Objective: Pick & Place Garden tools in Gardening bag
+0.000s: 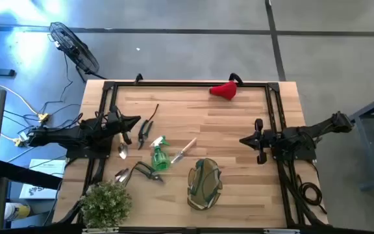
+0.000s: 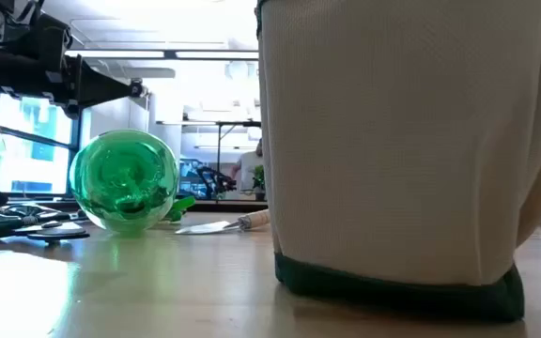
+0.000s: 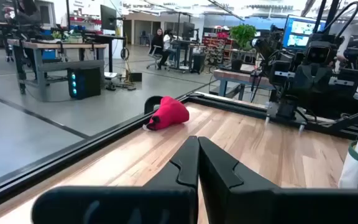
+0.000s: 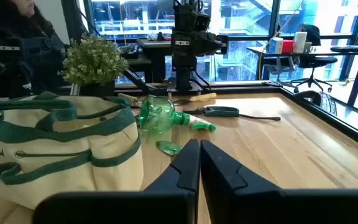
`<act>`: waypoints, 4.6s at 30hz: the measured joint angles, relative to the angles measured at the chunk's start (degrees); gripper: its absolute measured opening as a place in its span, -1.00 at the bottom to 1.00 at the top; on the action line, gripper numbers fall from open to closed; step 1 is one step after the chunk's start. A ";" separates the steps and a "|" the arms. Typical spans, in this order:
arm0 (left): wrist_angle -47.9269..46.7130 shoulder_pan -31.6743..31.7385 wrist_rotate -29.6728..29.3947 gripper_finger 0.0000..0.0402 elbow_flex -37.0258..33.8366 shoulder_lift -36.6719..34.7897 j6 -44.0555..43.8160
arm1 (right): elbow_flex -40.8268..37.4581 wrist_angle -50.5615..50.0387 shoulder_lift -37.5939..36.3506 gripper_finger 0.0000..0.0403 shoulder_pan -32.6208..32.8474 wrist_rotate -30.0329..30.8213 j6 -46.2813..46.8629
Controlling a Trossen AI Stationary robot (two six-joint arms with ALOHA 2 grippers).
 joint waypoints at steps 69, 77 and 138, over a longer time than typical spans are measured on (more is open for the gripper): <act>0.00 0.00 0.01 -1.00 0.02 0.00 0.00 | 0.00 0.00 0.01 -0.98 0.01 0.00 0.00; 0.10 0.01 0.13 -1.00 0.02 0.01 0.00 | -0.01 0.01 0.00 -0.98 0.00 0.71 -7.12; -2.08 0.02 5.85 -0.04 7.89 8.91 2.82 | 2.41 30.35 7.73 0.27 0.02 2.16 -6.23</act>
